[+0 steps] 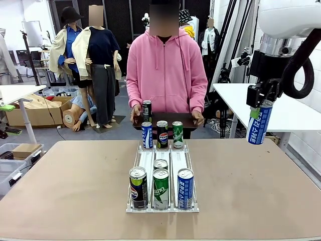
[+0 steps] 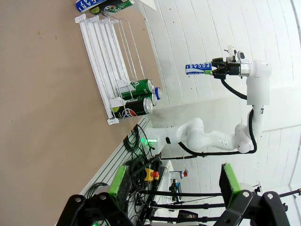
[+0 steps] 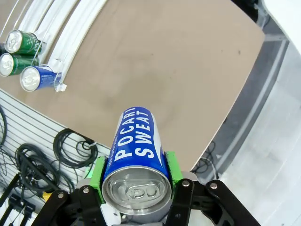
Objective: Retrieve and hand over the desired beverage to the person.
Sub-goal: Place the picked can on the Handle tray extended by the person.
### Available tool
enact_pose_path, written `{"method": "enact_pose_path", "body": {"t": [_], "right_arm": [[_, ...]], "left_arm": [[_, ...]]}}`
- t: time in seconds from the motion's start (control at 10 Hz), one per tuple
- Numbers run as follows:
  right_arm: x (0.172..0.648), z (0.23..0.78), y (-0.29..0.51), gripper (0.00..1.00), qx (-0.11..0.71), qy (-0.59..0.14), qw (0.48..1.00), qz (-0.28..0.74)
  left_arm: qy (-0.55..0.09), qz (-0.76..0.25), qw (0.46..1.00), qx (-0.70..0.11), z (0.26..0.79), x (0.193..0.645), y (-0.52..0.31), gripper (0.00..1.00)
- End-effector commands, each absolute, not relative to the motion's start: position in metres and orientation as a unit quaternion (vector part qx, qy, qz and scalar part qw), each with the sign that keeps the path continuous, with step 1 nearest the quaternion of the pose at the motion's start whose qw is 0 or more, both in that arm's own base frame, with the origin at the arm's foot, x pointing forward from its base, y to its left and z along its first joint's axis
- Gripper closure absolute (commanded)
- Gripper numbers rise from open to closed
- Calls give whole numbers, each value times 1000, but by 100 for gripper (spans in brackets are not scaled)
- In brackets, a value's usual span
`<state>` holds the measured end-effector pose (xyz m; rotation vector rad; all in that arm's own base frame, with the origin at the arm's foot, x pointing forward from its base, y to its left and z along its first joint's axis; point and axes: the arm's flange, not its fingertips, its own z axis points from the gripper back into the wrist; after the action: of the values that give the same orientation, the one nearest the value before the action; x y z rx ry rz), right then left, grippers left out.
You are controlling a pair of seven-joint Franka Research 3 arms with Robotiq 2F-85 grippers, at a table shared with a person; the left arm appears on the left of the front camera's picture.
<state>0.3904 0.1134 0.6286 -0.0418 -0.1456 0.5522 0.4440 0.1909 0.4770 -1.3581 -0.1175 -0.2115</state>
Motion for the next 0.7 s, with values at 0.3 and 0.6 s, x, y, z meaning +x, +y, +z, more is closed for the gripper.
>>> {"method": "enact_pose_path", "body": {"t": [0.3, 0.6], "right_arm": [[392, 633, 115, 81, -22, -76, 960, 270], [392, 633, 115, 81, -22, -76, 960, 270]], "left_arm": [[-59, -94, 776, -621, 477, 440, 188, 0], [-59, -94, 776, -621, 477, 440, 188, 0]]}}
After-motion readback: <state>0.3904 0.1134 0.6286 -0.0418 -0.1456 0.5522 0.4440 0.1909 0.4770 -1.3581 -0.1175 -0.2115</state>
